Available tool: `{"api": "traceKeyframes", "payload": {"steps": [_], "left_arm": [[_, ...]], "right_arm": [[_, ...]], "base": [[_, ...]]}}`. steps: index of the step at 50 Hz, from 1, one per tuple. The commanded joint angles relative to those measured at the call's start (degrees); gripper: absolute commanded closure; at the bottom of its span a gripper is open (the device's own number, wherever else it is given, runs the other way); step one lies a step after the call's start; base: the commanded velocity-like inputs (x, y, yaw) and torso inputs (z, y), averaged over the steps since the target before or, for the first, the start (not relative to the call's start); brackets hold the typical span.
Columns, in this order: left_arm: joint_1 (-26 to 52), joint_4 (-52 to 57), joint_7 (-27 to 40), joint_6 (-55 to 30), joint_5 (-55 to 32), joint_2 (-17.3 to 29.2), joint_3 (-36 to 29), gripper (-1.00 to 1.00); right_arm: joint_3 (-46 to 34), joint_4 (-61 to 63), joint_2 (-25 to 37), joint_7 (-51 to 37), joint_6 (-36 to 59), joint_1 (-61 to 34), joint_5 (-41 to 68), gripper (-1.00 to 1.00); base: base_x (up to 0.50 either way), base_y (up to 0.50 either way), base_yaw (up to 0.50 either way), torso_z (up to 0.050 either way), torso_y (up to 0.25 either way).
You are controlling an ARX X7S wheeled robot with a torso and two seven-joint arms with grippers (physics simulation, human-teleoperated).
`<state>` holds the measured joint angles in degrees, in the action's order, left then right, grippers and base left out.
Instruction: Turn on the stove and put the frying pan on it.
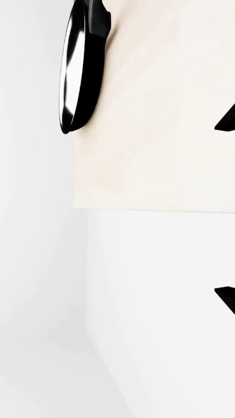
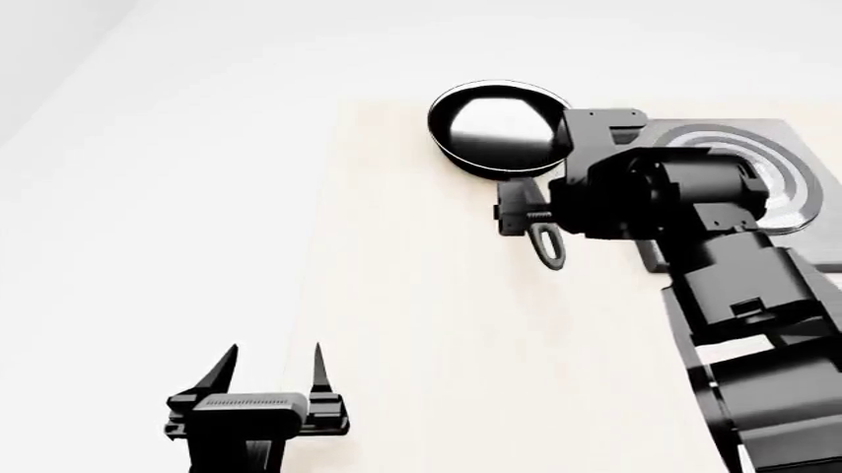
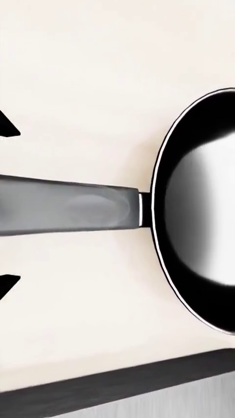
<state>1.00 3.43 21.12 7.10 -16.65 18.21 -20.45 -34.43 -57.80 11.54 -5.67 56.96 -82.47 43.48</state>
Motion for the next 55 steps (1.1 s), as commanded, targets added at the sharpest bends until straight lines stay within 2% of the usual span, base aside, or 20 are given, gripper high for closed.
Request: {"api": "traceKeyframes", "payload": {"steps": [1, 29, 39, 55], "left_arm": [[0.0, 0.0, 0.1, 0.1, -0.1, 0.1, -0.1, -1.0], [0.0, -0.1, 0.3, 0.4, -0.5, 0.4, -0.4, -1.0], [0.0, 0.0, 0.5, 0.5, -0.6, 0.5, -0.5, -1.0], [0.0, 0.1, 0.6, 0.5, -0.7, 0.7, -0.7, -1.0]], "right_arm": [[-0.9, -1.7, -0.7, 0.9, -1.0, 0.6, -0.7, -1.0], [-1.3, -4.7, -1.4, 2.3, 0.3, 0.2, -0.6, -1.0], [-3.0, -13.2, -4.0, 6.3, -3.7, -2.3, -2.9, -1.0], [-3.0, -16.4, -5.2, 8.0, -5.4, -3.0, -5.3, -1.0]], "base": [[0.0, 0.0, 0.0, 0.0, 0.0], [0.0, 0.0, 0.0, 0.0, 0.0], [0.0, 0.0, 0.0, 0.0, 0.0], [0.0, 0.0, 0.0, 0.0, 0.0]]}}
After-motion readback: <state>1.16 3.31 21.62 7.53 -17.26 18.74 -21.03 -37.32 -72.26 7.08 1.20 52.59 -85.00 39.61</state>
